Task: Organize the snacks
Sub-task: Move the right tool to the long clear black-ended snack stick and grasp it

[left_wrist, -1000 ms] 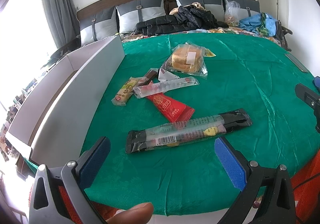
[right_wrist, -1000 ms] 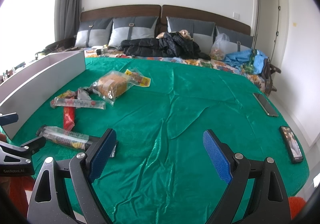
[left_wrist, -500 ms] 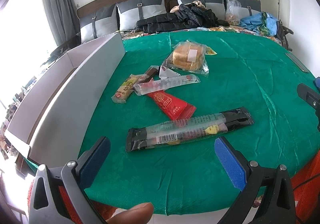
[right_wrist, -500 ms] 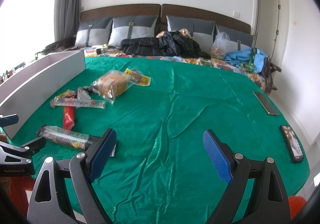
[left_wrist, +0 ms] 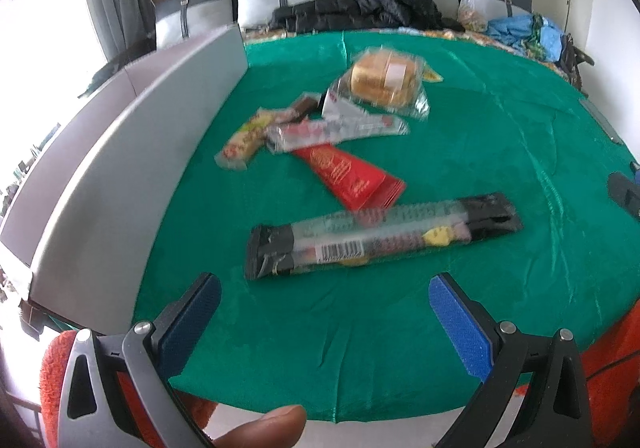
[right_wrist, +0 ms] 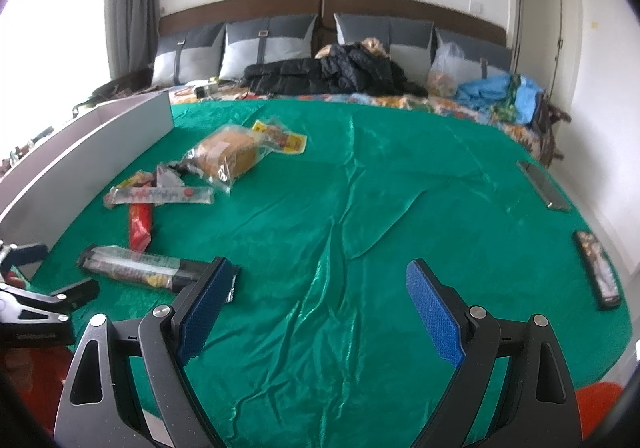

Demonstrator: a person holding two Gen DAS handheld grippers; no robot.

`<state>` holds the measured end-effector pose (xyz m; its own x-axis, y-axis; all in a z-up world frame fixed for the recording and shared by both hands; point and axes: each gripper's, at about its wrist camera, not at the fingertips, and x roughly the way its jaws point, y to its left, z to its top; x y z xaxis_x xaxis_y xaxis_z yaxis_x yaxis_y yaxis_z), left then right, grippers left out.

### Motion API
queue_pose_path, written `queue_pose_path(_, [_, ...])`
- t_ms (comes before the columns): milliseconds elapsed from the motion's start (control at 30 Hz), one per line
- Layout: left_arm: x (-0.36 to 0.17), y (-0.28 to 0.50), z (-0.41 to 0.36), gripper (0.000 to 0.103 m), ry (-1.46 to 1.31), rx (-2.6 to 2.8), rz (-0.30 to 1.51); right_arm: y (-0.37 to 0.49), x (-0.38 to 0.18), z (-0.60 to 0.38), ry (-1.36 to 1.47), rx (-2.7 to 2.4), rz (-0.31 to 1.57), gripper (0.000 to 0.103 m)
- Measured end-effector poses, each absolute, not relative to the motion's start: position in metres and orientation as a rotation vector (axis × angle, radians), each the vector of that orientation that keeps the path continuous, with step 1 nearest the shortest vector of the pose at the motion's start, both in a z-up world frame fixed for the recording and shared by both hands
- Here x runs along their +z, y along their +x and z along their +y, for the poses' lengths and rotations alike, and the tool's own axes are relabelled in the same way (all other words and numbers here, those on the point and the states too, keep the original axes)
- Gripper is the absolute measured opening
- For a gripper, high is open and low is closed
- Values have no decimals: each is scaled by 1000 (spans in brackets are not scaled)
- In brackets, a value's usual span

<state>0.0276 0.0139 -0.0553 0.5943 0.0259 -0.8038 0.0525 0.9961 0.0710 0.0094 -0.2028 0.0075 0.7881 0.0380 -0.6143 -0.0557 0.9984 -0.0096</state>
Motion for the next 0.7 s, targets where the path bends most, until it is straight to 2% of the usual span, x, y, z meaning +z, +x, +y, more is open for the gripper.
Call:
queue_pose_path(167, [-69, 37, 25, 103, 43, -18, 1009, 21, 0, -230, 119, 86, 733, 91])
queue_pose_path(300, [-73, 37, 29, 103, 51, -15, 1030, 40, -16, -216, 131, 246, 869, 91])
queue_pose_path(567, [-54, 31, 58, 103, -12, 17, 1010, 64, -33, -107, -372, 622, 901, 91])
queue_pose_path(700, [-42, 27, 71, 103, -32, 49, 975, 75, -49, -72, -511, 731, 932, 91])
